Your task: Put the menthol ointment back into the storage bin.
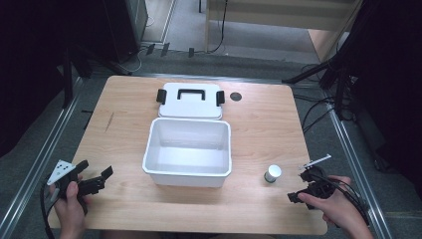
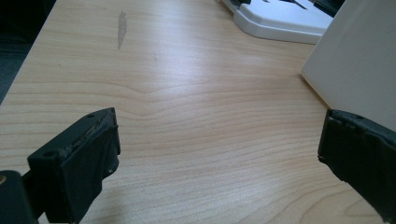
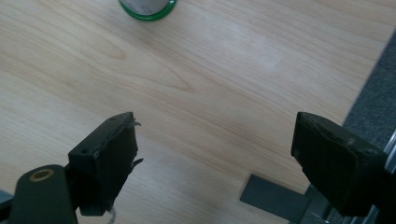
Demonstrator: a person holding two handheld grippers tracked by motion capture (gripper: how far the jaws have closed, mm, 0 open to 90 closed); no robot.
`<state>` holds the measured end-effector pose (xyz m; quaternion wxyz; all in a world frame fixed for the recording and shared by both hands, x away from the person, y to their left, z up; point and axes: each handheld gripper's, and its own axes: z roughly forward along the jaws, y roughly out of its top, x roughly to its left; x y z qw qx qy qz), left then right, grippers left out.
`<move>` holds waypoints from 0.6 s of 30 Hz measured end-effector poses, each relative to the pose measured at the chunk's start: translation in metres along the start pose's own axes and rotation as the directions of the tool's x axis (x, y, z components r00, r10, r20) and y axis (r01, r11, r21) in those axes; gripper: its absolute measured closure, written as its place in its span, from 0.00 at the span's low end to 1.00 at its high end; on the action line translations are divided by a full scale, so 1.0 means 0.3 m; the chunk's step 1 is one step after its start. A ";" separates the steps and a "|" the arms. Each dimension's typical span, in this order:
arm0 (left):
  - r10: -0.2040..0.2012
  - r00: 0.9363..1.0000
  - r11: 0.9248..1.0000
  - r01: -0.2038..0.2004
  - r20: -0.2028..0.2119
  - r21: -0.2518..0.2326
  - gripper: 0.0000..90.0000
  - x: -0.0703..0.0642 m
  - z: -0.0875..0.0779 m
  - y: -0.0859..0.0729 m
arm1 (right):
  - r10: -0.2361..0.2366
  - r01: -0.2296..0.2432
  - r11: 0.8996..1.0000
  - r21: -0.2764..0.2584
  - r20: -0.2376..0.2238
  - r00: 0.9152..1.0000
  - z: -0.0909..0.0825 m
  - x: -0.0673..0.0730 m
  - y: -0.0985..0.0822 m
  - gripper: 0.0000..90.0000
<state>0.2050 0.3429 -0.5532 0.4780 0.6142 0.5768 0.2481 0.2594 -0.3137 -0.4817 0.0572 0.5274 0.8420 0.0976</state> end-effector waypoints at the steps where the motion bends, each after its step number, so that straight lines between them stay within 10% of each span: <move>1: 0.001 1.000 1.000 -0.001 0.000 0.000 0.00 0.000 0.000 0.000 | -0.008 0.008 1.000 0.028 -0.005 1.000 0.002 0.011 0.018 0.17; 18: -0.002 1.000 1.000 0.002 0.001 -0.001 0.00 0.002 -0.002 0.000 | -0.045 0.044 0.995 0.087 0.006 0.999 0.005 0.074 0.149 0.22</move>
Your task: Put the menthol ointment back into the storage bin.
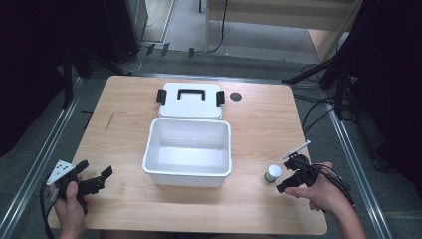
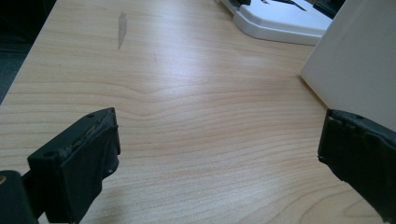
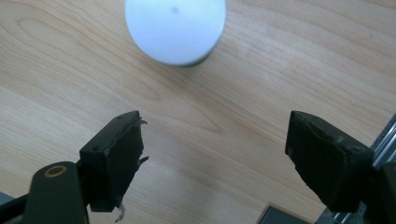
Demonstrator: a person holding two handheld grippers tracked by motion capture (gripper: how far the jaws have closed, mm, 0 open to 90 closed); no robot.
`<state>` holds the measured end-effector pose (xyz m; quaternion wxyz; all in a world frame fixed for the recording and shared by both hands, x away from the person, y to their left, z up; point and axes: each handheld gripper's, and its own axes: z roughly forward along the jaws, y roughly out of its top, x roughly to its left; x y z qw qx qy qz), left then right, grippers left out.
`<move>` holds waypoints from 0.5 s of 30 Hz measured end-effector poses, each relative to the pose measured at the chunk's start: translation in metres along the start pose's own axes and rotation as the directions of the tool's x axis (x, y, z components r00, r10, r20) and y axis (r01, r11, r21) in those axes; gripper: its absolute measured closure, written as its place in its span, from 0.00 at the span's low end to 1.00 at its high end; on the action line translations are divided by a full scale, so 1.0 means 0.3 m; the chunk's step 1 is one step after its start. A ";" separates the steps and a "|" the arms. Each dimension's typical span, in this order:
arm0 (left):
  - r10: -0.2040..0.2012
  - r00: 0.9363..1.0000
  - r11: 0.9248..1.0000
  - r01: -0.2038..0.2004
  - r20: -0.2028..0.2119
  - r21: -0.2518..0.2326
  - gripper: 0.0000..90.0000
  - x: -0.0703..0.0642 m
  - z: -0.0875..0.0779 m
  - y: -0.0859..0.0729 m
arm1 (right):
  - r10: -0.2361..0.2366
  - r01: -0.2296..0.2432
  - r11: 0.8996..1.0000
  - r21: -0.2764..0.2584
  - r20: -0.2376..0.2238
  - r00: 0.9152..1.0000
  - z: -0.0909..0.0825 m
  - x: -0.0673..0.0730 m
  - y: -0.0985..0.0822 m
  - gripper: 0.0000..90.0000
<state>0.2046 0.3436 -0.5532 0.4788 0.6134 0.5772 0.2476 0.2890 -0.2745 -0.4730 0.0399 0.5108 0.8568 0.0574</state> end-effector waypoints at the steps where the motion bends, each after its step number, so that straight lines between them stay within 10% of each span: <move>1: 0.000 1.000 1.000 0.000 0.000 0.001 0.00 0.000 -0.001 0.000 | -0.003 0.003 1.000 0.001 -0.002 1.000 0.001 0.004 0.008 0.22; 15: -0.002 1.000 1.000 0.002 0.004 0.001 0.00 0.002 0.000 0.000 | -0.004 0.004 1.000 0.004 -0.009 1.000 0.022 0.036 0.083 0.28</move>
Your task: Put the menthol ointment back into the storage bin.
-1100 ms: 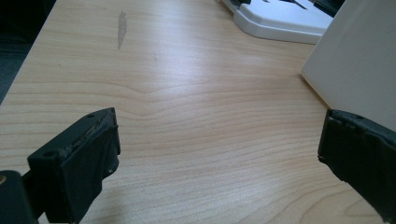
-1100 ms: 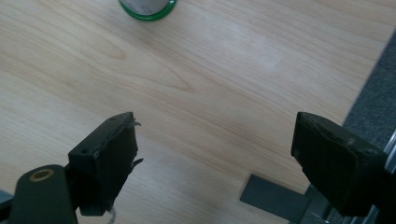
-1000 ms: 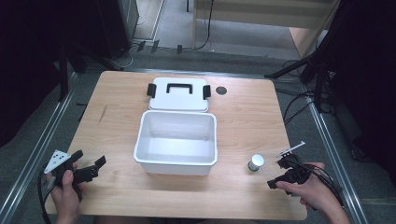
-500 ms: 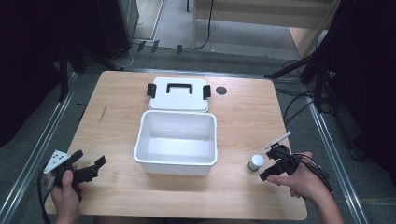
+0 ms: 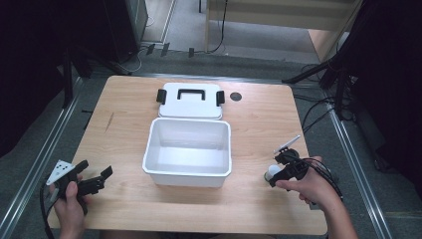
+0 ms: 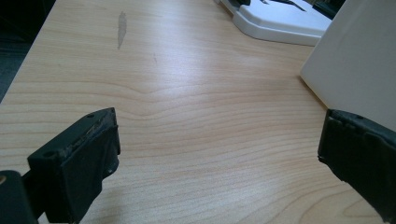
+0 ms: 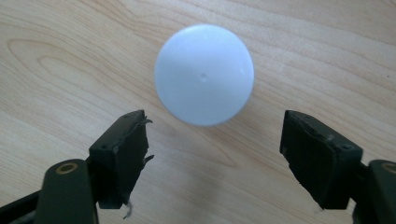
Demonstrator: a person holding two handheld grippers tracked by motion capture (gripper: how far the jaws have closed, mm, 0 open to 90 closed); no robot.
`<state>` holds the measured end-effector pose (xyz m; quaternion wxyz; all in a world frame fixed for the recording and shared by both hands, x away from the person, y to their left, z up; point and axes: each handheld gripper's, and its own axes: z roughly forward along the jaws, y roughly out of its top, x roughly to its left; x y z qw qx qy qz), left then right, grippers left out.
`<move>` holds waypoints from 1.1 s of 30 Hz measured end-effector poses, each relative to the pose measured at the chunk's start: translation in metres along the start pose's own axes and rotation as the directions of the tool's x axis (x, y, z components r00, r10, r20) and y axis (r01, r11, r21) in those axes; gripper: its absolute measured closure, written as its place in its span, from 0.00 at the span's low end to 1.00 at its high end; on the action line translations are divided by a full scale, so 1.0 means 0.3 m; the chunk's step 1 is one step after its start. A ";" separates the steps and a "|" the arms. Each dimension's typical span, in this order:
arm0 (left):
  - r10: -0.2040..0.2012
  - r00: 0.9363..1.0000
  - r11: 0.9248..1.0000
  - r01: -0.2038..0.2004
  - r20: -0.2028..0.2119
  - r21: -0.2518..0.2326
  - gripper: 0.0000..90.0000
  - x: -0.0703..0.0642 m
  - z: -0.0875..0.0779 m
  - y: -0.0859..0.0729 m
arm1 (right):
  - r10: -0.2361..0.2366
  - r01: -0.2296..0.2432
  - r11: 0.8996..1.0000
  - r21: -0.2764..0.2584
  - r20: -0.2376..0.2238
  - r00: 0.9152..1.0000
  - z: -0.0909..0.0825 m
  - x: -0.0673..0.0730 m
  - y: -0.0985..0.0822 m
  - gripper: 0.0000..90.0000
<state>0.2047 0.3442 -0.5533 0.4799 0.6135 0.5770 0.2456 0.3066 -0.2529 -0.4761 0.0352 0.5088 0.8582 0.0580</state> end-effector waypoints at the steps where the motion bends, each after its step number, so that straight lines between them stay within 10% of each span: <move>1: 0.000 1.000 1.000 0.000 0.000 0.000 0.00 0.000 0.000 0.000 | -0.005 0.005 1.000 0.000 -0.002 1.000 0.002 0.001 0.004 0.28; 33: -0.005 1.000 1.000 0.005 0.000 -0.003 0.00 0.001 0.001 0.000 | 0.011 -0.010 1.000 0.014 -0.015 1.000 0.047 0.014 0.078 0.57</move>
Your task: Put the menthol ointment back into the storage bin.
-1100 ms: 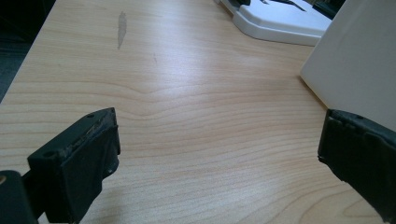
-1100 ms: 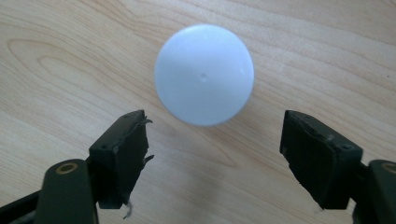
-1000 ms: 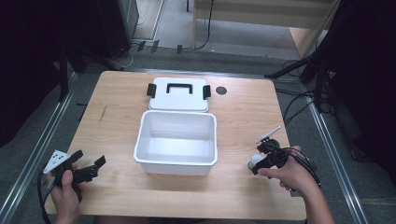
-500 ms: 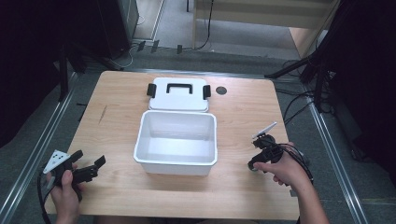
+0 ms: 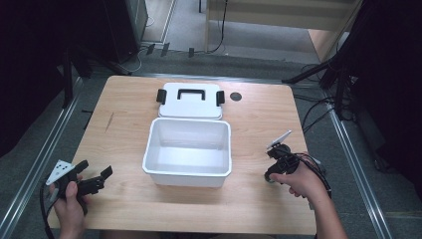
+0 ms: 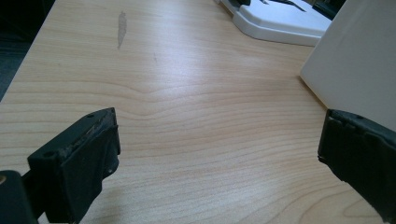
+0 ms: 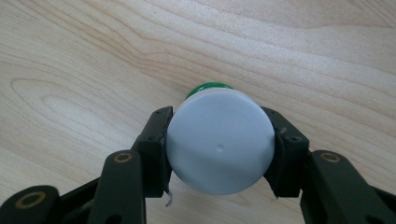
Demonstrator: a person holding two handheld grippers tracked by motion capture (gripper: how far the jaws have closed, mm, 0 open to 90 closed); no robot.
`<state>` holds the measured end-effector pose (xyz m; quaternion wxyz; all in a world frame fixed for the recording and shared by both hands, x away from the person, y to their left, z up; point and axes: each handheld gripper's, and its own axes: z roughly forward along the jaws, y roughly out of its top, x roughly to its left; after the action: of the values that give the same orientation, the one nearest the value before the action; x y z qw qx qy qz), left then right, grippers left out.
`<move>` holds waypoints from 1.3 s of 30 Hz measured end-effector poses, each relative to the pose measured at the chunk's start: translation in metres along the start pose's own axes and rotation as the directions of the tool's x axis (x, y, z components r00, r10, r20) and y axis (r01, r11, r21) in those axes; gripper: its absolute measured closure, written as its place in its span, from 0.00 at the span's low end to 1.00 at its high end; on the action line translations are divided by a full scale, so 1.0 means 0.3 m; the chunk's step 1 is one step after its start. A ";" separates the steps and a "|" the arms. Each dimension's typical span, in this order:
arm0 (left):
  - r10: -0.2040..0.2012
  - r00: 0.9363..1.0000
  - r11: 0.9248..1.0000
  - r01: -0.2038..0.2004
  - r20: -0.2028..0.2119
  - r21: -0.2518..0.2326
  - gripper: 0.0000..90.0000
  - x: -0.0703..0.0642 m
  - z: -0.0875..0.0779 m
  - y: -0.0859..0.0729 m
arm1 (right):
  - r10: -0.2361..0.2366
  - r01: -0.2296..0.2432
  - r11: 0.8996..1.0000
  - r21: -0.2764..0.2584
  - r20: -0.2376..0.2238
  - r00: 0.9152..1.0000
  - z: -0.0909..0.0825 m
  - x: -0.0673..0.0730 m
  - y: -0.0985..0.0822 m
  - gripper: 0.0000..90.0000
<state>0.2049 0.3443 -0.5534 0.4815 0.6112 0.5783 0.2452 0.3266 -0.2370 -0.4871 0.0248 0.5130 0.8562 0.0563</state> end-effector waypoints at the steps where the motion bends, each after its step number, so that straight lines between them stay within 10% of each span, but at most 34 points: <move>1: 0.002 1.000 1.000 -0.002 0.000 0.002 0.00 0.000 0.000 0.000 | -0.006 0.006 1.000 0.004 -0.001 1.000 -0.002 -0.001 -0.001 0.57; 39: 0.000 1.000 1.000 0.000 0.000 0.004 0.00 0.000 0.001 0.001 | -0.112 0.111 0.994 -0.013 -0.055 0.992 -0.284 0.059 0.104 0.57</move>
<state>0.2053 0.3441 -0.5534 0.4803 0.6123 0.5788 0.2438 0.3372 -0.2129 -0.3985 0.0066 0.4625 0.8835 0.0736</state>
